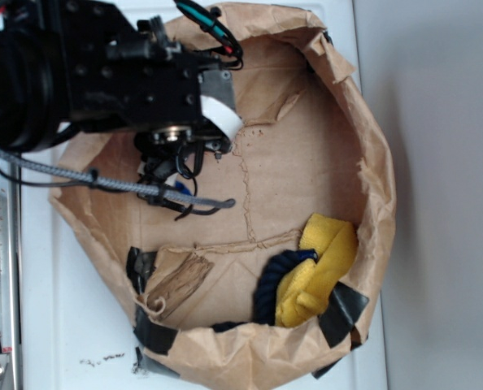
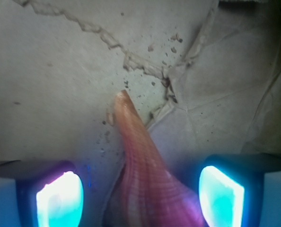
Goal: Grab the shell.
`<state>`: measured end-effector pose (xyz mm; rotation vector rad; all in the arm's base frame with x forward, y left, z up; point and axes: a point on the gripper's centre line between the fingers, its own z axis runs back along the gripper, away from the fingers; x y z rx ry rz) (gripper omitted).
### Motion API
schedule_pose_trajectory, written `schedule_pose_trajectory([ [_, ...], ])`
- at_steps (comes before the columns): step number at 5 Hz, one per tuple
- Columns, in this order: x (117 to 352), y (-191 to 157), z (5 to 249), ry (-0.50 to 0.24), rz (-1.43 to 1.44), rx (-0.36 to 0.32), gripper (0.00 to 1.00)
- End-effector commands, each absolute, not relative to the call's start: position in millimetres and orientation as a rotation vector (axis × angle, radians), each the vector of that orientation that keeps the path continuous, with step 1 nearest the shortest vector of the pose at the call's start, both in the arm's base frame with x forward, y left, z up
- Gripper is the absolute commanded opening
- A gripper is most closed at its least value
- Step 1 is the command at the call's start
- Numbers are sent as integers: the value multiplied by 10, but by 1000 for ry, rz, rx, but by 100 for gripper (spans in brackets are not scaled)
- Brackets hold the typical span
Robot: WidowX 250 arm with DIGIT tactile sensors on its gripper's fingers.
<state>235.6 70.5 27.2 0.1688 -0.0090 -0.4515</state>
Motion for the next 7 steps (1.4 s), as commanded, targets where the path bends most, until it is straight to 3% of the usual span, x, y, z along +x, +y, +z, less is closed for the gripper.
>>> schedule_pose_trajectory([
  [1, 2410, 641, 242, -30, -482, 202, 100],
  [2, 2425, 654, 236, -50, -474, 211, 0],
  [5, 2429, 672, 283, -87, -458, 207, 0],
  [7, 2565, 307, 1028, -198, -276, 24, 0],
])
